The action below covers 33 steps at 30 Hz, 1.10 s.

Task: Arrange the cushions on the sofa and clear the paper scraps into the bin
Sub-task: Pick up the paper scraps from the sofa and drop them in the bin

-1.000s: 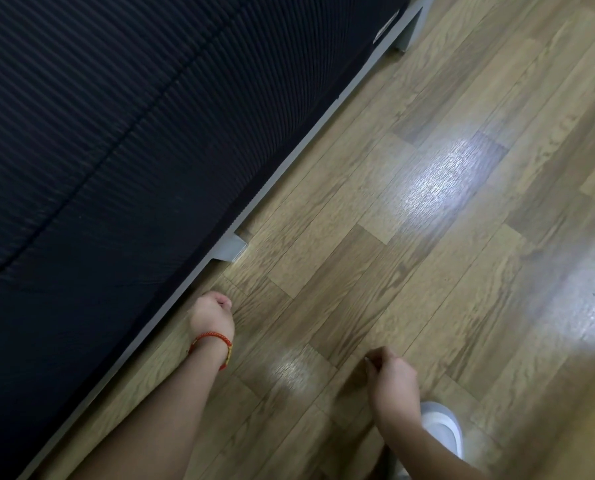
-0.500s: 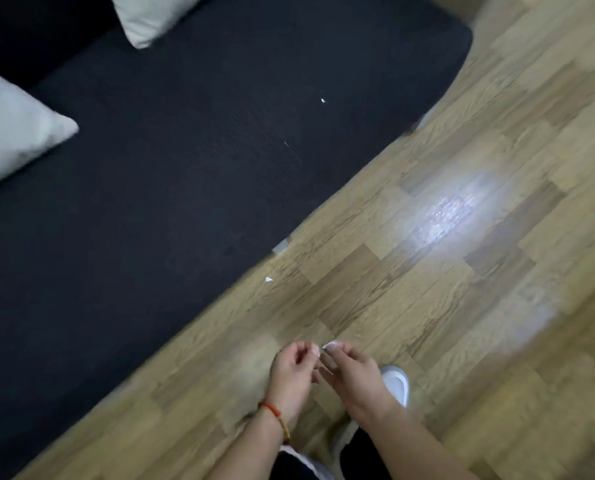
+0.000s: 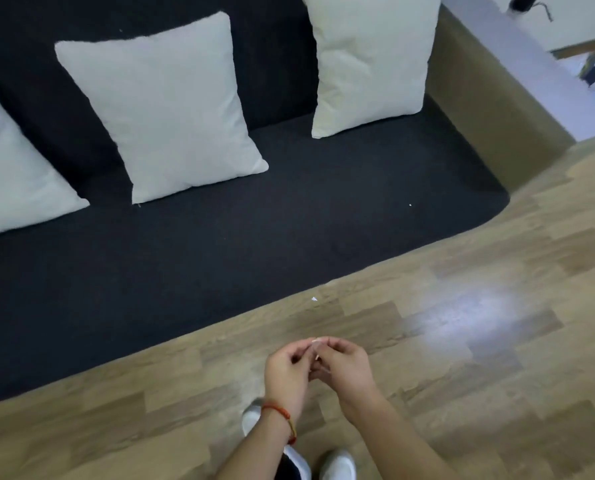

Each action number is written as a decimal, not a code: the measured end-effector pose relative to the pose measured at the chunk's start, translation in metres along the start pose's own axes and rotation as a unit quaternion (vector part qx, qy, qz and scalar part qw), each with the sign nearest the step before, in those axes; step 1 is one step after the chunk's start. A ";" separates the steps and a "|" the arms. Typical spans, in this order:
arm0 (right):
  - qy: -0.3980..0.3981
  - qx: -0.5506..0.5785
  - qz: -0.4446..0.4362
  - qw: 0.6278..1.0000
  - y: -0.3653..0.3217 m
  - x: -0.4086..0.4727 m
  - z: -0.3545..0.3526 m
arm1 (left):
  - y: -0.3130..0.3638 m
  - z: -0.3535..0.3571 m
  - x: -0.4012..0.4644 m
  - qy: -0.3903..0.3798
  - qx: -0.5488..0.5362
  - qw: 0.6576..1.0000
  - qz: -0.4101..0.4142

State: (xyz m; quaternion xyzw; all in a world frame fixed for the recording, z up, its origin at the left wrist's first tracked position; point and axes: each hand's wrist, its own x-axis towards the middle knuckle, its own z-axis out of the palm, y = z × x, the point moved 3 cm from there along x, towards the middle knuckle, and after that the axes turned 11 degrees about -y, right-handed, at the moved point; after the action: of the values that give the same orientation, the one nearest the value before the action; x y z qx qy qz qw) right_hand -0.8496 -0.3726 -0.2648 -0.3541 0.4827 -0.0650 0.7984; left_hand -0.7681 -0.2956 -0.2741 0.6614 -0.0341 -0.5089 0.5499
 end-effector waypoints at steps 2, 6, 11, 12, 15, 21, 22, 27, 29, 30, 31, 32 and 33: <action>-0.007 -0.019 0.014 1.000 0.019 0.012 0.007 | -0.021 -0.022 0.008 0.016 0.003 1.000 0.007; 0.054 -0.113 0.020 0.992 0.078 0.075 -0.009 | -0.079 -0.073 0.040 0.052 -0.012 0.999 -0.010; 0.158 -0.241 0.016 0.957 0.141 0.232 -0.074 | -0.156 -0.162 0.102 0.083 -0.046 0.995 -0.016; 0.164 -0.270 0.007 0.949 0.147 0.271 -0.087 | -0.170 -0.181 0.122 0.077 -0.041 0.996 -0.014; 0.172 -0.378 -0.001 0.910 0.151 0.353 -0.104 | -0.216 -0.226 0.166 0.055 -0.035 0.997 -0.030; 0.160 -0.548 -0.026 0.820 0.161 0.447 -0.115 | -0.255 -0.285 0.223 0.046 -0.027 0.997 -0.048; 0.148 -0.566 -0.026 0.811 0.163 0.455 -0.112 | -0.255 -0.293 0.230 0.052 -0.034 0.997 -0.049; 0.131 -0.679 -0.027 0.721 0.166 0.477 -0.103 | -0.236 -0.316 0.250 0.105 -0.083 0.991 -0.030; 0.133 -0.703 -0.036 0.697 0.163 0.485 -0.101 | -0.233 -0.322 0.253 0.115 -0.093 0.988 -0.039; 0.129 -0.713 -0.035 0.688 0.162 0.488 -0.104 | -0.234 -0.324 0.255 0.115 -0.096 0.988 -0.048; 0.118 -0.725 -0.026 0.678 0.160 0.491 -0.106 | -0.235 -0.327 0.255 0.115 -0.097 0.987 -0.059; 0.105 -0.742 -0.021 0.662 0.160 0.495 -0.107 | -0.238 -0.333 0.256 0.117 -0.098 0.986 -0.071; 0.092 -0.758 -0.020 0.646 0.158 0.498 -0.106 | -0.239 -0.337 0.255 0.115 -0.099 0.985 -0.082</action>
State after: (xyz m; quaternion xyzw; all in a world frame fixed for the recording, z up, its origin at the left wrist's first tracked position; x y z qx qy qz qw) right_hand -0.7123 -0.5310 -0.7554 -0.8370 0.4277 0.2754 0.2017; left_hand -0.5288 -0.1224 -0.6599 0.6586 0.1344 -0.4734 0.5693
